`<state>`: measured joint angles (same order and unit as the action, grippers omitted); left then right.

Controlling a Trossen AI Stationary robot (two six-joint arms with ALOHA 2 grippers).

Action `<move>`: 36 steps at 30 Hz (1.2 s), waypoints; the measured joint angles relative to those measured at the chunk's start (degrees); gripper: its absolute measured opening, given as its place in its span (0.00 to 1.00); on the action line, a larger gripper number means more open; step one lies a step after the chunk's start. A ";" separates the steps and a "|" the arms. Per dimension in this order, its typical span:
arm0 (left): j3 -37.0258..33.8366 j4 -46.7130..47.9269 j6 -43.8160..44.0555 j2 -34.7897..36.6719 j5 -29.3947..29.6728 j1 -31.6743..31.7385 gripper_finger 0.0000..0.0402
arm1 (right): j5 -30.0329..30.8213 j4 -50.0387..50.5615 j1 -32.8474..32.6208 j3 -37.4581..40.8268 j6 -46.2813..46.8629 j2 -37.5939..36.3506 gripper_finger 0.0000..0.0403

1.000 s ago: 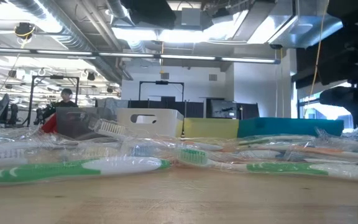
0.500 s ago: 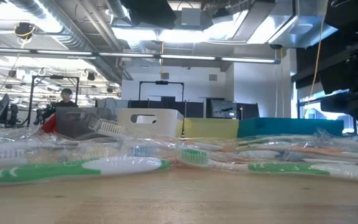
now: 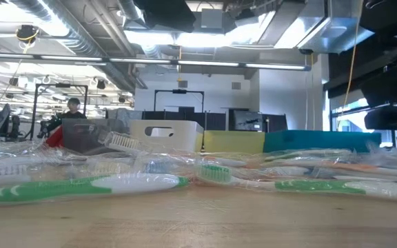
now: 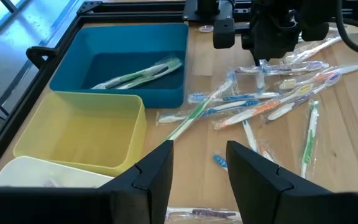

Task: Pick & Place Toothbrushes
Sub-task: Put the blue toothbrush into the yellow bin

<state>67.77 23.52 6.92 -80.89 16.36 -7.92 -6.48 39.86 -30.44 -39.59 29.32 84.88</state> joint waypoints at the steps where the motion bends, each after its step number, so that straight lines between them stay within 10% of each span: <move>1: 0.00 0.00 0.00 0.00 0.00 -0.02 0.36 | -0.36 0.00 0.00 0.00 -0.01 0.00 0.16; 36: 0.00 0.00 0.87 -0.01 0.00 -0.01 0.36 | -1.94 1.54 0.00 -1.52 1.52 -0.04 0.20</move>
<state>67.77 23.52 7.79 -80.90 16.36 -7.93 -8.42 41.40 -30.44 -41.11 30.84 84.84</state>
